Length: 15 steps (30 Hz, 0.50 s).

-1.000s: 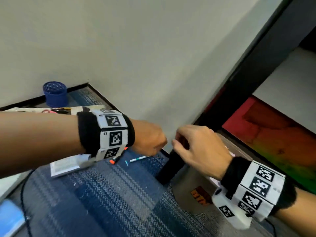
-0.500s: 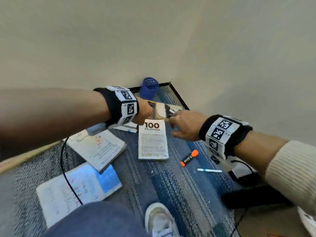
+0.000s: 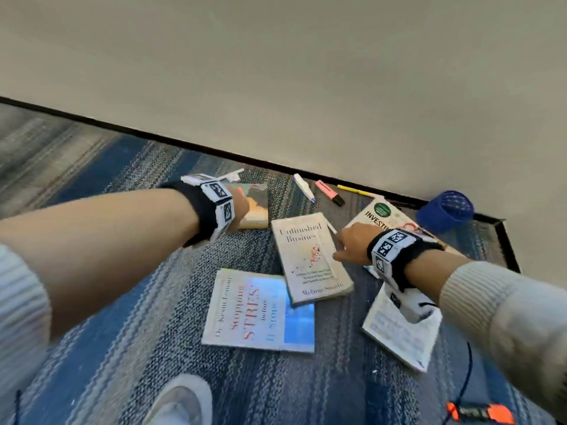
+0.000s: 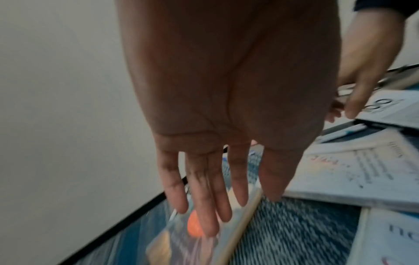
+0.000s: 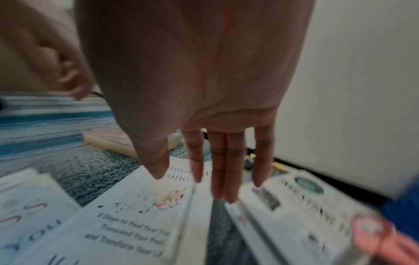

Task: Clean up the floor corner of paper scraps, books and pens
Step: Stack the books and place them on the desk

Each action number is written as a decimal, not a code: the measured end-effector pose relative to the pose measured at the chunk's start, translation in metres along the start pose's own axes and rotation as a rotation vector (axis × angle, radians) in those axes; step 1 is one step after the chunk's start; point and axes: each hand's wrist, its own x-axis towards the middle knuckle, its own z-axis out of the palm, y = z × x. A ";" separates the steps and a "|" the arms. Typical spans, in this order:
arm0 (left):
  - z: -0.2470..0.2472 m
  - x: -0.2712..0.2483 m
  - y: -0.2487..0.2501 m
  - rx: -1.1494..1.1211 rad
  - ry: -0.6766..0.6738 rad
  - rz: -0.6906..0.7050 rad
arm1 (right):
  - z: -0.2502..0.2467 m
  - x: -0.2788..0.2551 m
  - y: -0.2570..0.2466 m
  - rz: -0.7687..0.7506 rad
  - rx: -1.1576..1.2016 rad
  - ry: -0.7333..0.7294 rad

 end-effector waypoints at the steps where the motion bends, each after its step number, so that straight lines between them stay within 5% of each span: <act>1: 0.015 -0.004 -0.003 -0.146 0.050 -0.049 | 0.005 0.007 -0.004 0.022 0.037 -0.013; 6: 0.087 0.012 0.038 -0.394 0.017 -0.019 | 0.068 0.032 -0.014 0.184 0.355 -0.125; 10: 0.126 0.026 0.082 -0.437 0.019 -0.056 | 0.108 0.038 -0.011 0.393 0.671 -0.031; 15: 0.135 0.029 0.087 -0.483 0.053 -0.128 | 0.148 0.059 0.007 0.422 1.039 -0.010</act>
